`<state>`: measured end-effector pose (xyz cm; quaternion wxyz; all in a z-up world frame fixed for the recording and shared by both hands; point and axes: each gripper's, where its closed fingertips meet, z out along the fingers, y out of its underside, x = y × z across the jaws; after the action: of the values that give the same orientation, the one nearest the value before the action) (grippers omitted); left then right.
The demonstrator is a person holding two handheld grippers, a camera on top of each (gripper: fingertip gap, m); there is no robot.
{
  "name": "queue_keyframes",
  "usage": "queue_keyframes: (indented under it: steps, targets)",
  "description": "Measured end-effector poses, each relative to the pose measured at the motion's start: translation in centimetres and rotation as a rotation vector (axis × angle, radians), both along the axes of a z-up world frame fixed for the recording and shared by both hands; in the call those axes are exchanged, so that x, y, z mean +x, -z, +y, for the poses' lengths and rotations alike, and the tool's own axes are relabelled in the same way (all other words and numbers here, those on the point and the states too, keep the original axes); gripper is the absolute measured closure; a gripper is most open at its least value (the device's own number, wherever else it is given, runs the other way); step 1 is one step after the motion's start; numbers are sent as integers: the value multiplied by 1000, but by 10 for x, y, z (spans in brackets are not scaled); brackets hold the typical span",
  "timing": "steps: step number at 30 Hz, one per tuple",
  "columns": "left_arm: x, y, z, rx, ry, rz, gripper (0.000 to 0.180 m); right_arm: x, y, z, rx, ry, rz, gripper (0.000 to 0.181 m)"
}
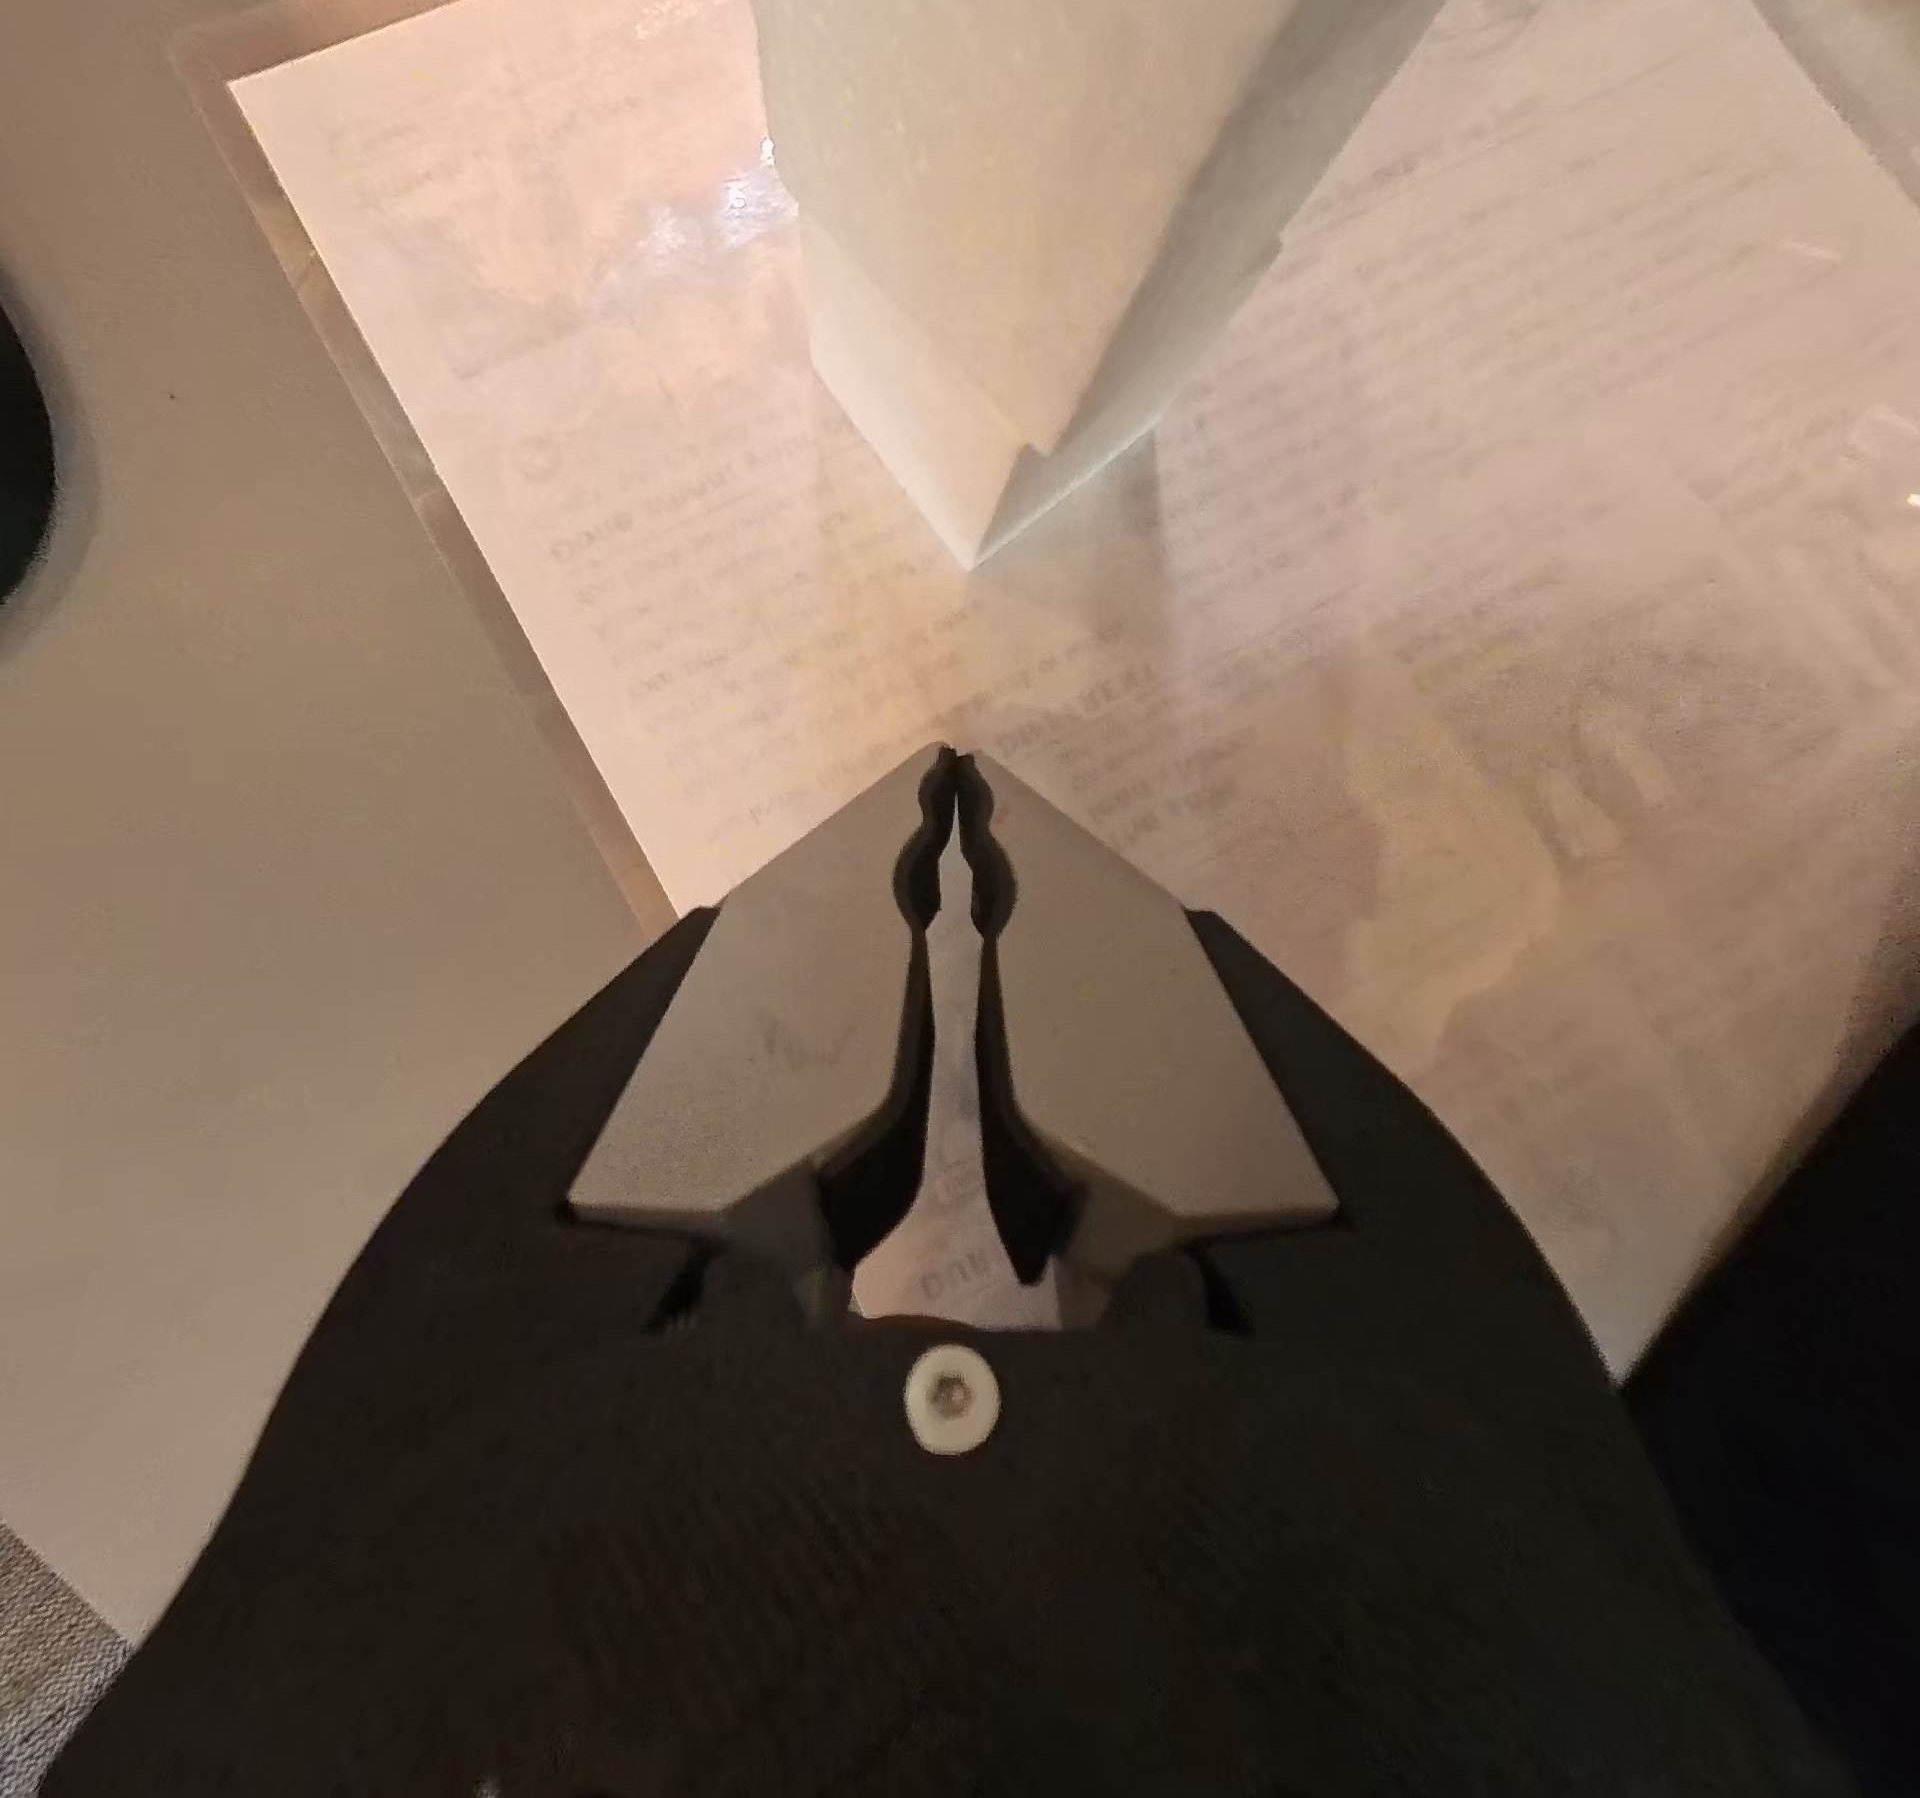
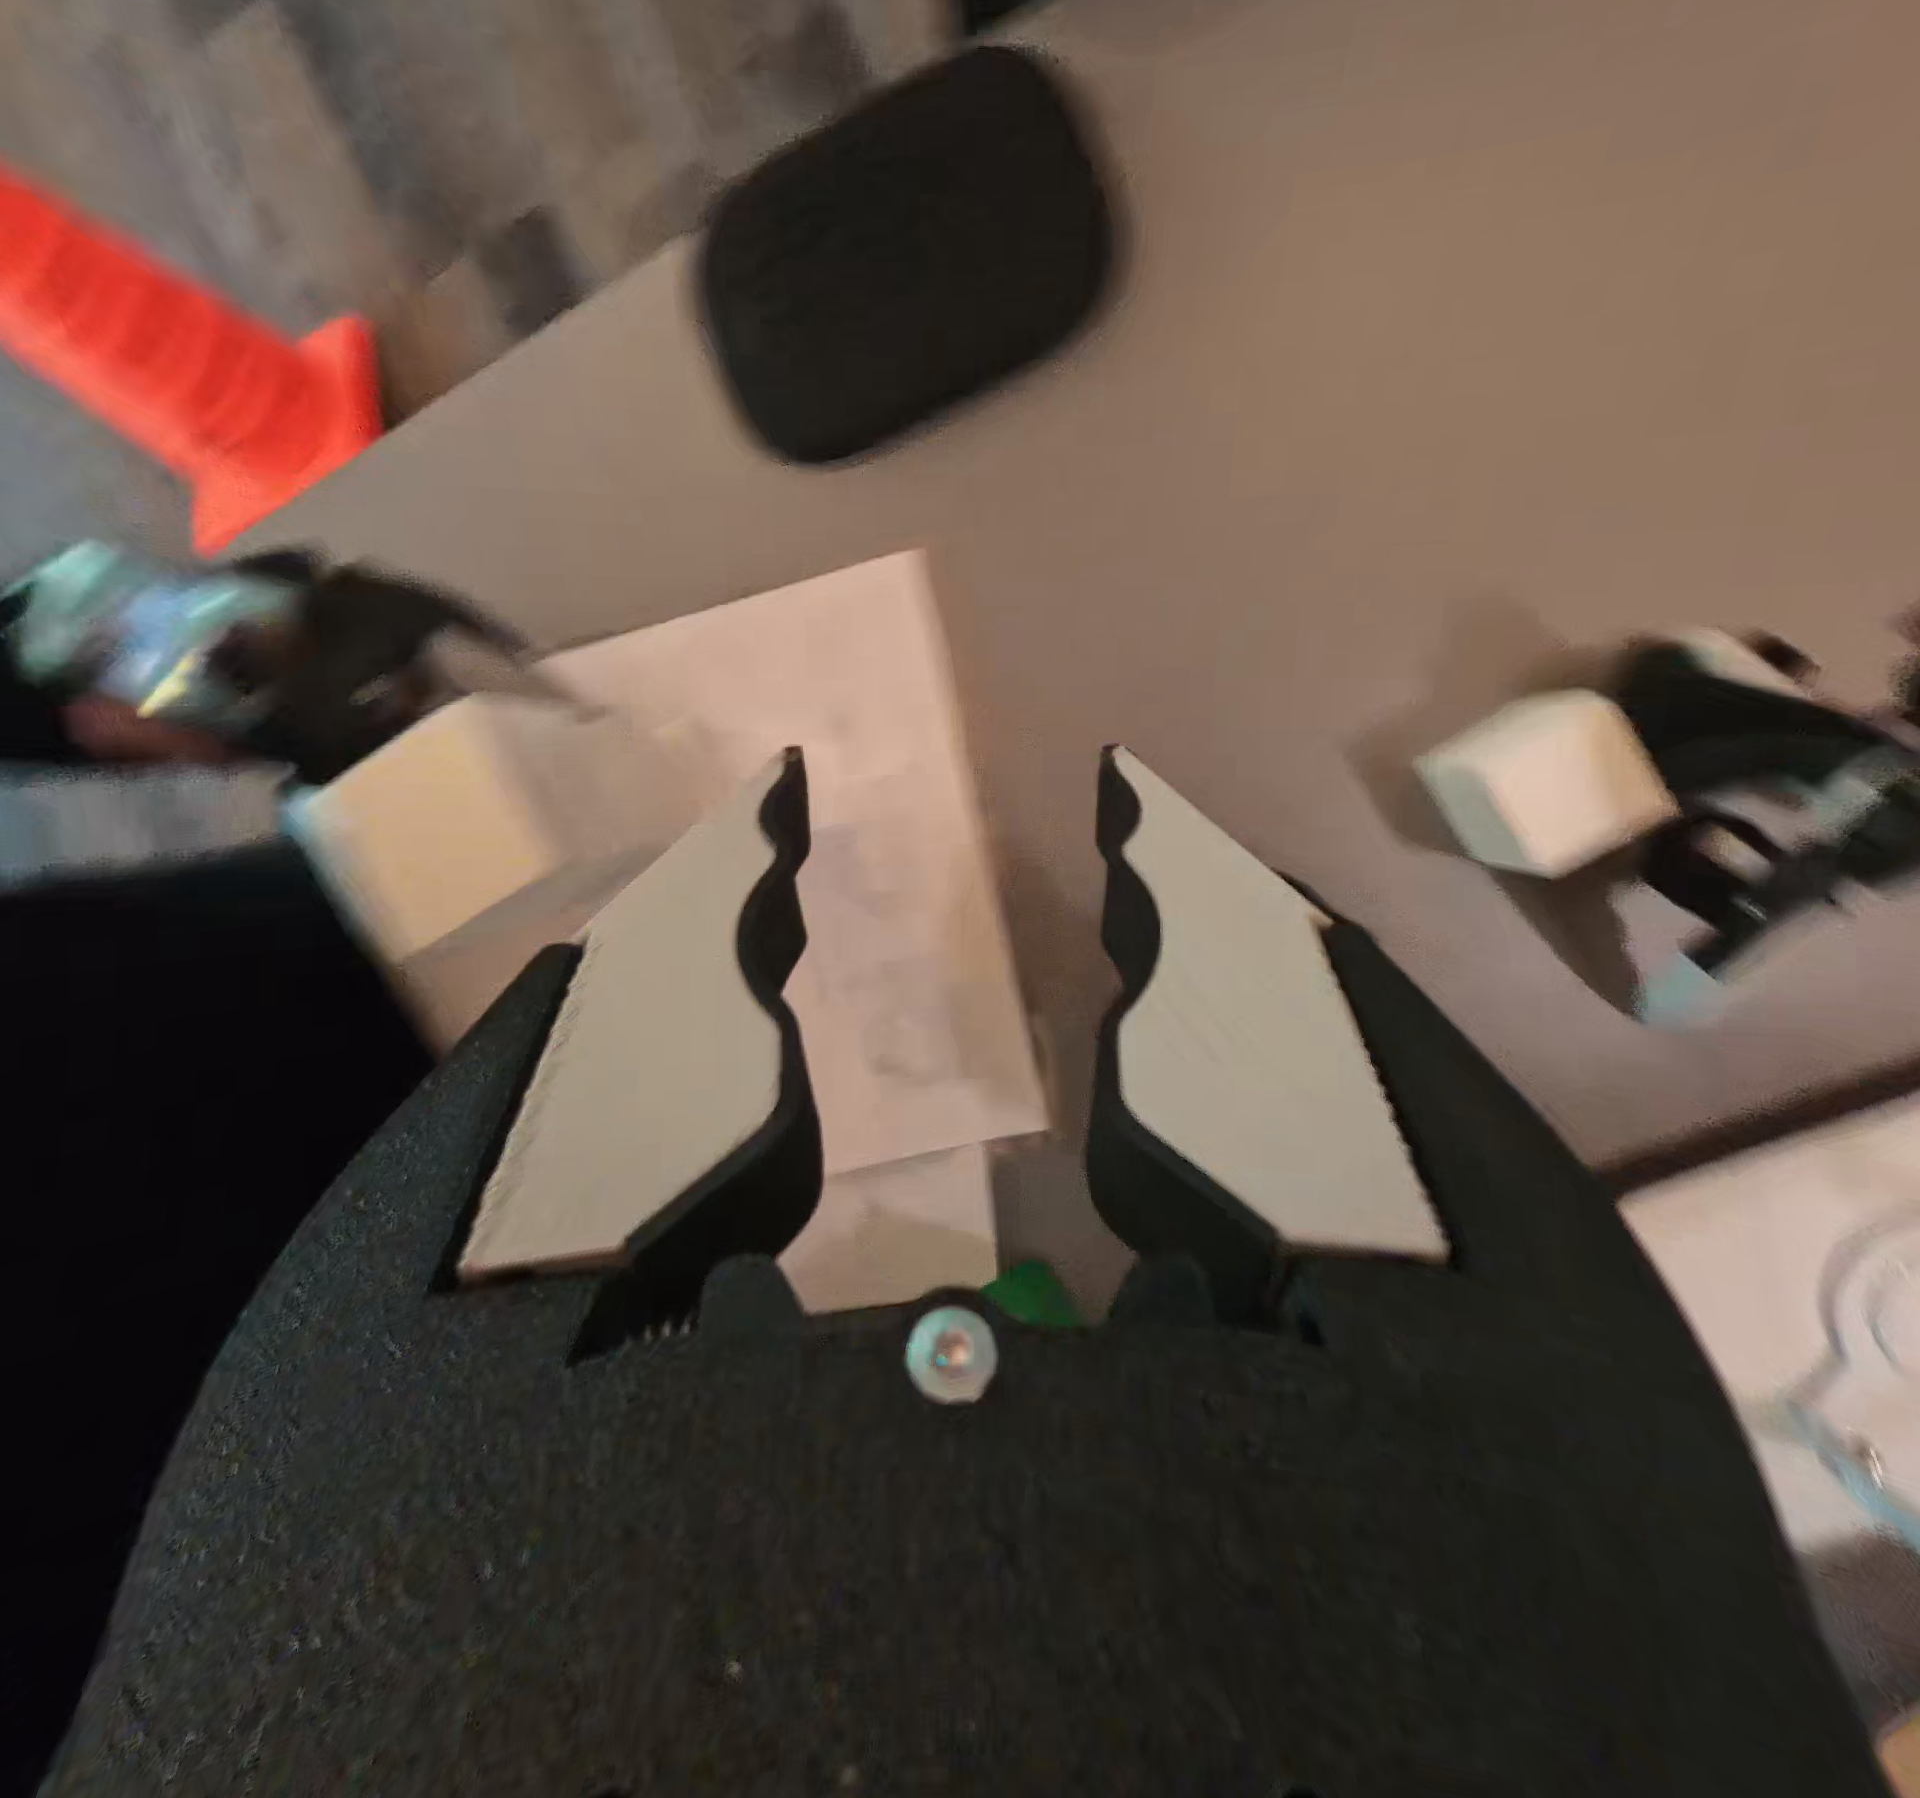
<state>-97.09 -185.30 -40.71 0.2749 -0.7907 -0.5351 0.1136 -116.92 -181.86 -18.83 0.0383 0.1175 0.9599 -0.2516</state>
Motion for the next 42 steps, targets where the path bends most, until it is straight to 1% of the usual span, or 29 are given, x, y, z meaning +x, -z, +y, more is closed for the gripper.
queue_keyframes:
  steps: [2, 4, 5, 9, 11, 13, 14, 15, 16, 19, 21, 25, 28, 31, 33, 37, 42]
  targets:
    - [-1, 0, 1, 5, 0, -3, 180, -66, 22, 10, 74, 221, 34, 125]
    - [-2, 0, 2, 14, 0, -5, 180, -114, 55, 16, 142, 392, 3, 120]
    - [-3, 0, 3, 19, -2, -9, 180, -130, 73, 17, 170, 444, -21, 120]
    - [-4, 0, 3, 25, -5, -12, 180, -168, 137, 24, 324, 582, -76, 118]
    - [-4, 0, 2, 34, -9, -10, 180, -180, 160, 35, 409, 625, -71, 117]
    - [-4, 0, 2, 43, -16, -9, 180, -186, 177, 40, 451, 650, -88, 115]
    - [-4, 0, 2, 47, -18, -10, 180, -192, 182, 44, 474, 656, -65, 104]
    - [-4, 0, 2, 50, -20, -10, 180, -192, 186, 44, 486, 644, -78, 117]
    - [-3, 0, 2, 51, -20, -10, 180, -190, 189, 44, 495, 646, -97, 113]
    - [-4, 0, 2, 48, -19, -13, 180, -190, 191, 43, 483, 666, -99, 113]
    - [-3, 0, 2, 42, -17, -11, 180, -187, 190, 44, 493, 630, -83, 113]
    - [-3, 0, 2, 24, -6, -7, 180, -166, 184, 33, 460, 567, -141, 113]
    - [-3, 0, 2, 18, -8, -4, 180, -143, 169, 15, 409, 454, -136, 113]
    - [-3, 0, 2, 7, -6, 3, 180, -111, 167, 0, 401, 346, -200, 113]
    - [-3, 0, 2, 2, -4, 4, 180, -97, 171, -4, 414, 318, -224, 113]
    - [-3, 0, 2, -1, -4, 4, 180, -91, 185, 2, 484, 304, -169, 111]
    - [-2, 0, 2, -1, -10, 6, 180, -89, 186, 0, 491, 296, -108, 108]
